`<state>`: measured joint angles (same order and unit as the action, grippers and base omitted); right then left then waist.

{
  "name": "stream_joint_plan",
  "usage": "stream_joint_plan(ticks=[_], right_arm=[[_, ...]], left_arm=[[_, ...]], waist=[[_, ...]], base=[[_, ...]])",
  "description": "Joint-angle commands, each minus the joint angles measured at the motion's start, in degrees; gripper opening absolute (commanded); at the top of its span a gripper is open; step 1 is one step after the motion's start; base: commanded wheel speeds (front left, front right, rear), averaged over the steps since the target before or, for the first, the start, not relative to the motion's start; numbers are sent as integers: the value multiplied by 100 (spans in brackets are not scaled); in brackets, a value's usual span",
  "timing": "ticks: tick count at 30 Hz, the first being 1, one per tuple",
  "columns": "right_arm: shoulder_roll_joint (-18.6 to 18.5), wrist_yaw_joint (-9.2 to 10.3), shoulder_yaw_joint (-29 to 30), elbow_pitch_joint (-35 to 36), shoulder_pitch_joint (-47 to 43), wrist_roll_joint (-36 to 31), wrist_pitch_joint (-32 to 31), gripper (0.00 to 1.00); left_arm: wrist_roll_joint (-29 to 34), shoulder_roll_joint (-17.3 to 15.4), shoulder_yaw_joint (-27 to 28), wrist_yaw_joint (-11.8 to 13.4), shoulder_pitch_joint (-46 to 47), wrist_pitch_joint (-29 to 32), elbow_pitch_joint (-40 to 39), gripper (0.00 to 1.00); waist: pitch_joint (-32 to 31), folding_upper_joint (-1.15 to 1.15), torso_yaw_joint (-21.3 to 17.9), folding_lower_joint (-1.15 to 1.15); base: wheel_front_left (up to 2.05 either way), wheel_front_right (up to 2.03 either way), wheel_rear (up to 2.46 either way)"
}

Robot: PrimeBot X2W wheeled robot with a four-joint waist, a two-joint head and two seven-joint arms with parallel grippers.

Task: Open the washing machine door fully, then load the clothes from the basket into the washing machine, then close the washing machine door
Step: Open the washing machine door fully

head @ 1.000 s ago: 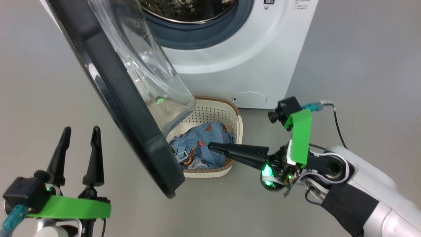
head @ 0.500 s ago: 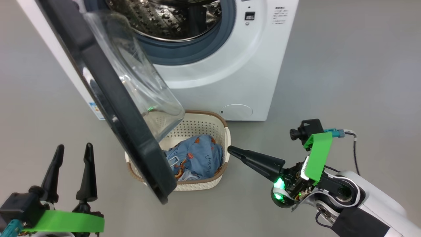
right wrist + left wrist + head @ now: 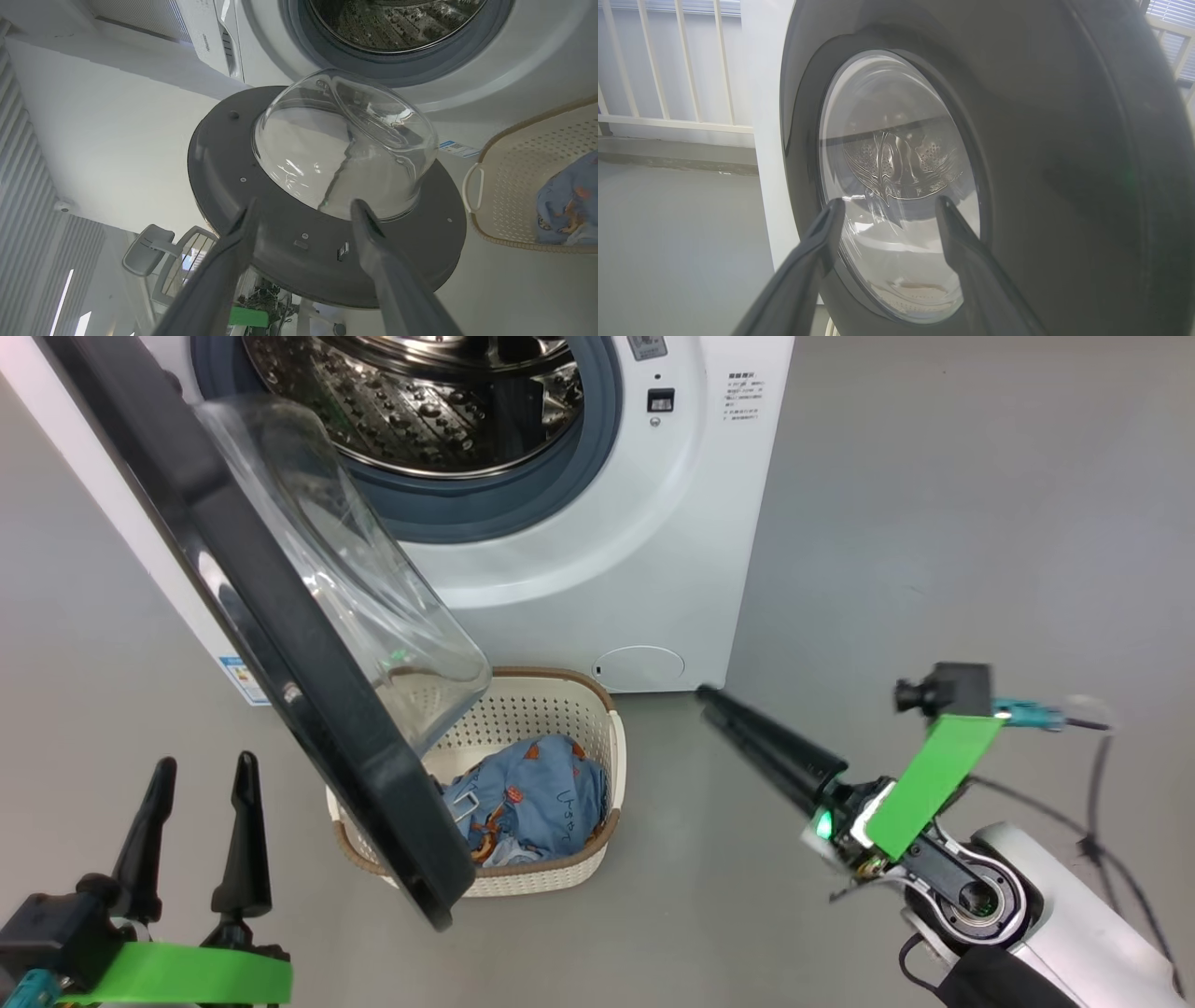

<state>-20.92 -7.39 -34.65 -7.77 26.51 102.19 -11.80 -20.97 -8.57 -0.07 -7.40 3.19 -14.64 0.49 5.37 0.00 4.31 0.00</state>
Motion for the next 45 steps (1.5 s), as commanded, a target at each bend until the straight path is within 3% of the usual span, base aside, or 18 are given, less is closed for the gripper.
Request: stream_joint_plan(ticks=[1, 6, 15, 21, 27, 33, 39, 45], right_arm=[[24, -10, 17, 116, -17, -222, 153, 100], [147, -10, 158, -197, 94, -1591, 1539, 100], [163, -10, -61, -661, 275, -2558, 2528, 100], [263, -10, 370, -950, 325, -3491, 2675, 100], [800, -10, 1818, -736, 57, -5509, 2679, 100], [1250, -10, 2399, -321, -331, -7014, 2679, 100], [1445, -10, 2692, 37, -744, -7882, 2680, 100], [1581, -10, 2858, 207, -1121, -8228, 2680, 100]], left_arm=[[69, -123, 223, -9, 45, -36, -147, 100], [78, -128, 237, -9, 30, -36, -149, 100], [75, -132, 177, -9, 25, -36, -139, 100], [78, -142, 183, -9, 8, -36, -147, 100], [88, -141, 192, -9, 15, -36, -153, 100], [95, -120, 193, -9, 9, -36, -148, 100], [106, -101, 201, -9, 4, -36, -157, 100], [105, -97, 227, -9, -23, -36, -161, 100]], waist=[[-4, 0, -1, 0], [-13, 0, -13, 0], [-52, 0, -31, 0], [-68, 0, -63, 0], [-68, 0, -90, 0], [-84, 0, -105, 0], [-101, 0, -106, 0], [-114, 0, -133, 0]], base=[[0, 0, 0], [0, 0, 0], [0, 0, 0], [0, 0, 0], [0, 0, 0], [0, 0, 0], [0, 0, 0], [0, 0, 0]])
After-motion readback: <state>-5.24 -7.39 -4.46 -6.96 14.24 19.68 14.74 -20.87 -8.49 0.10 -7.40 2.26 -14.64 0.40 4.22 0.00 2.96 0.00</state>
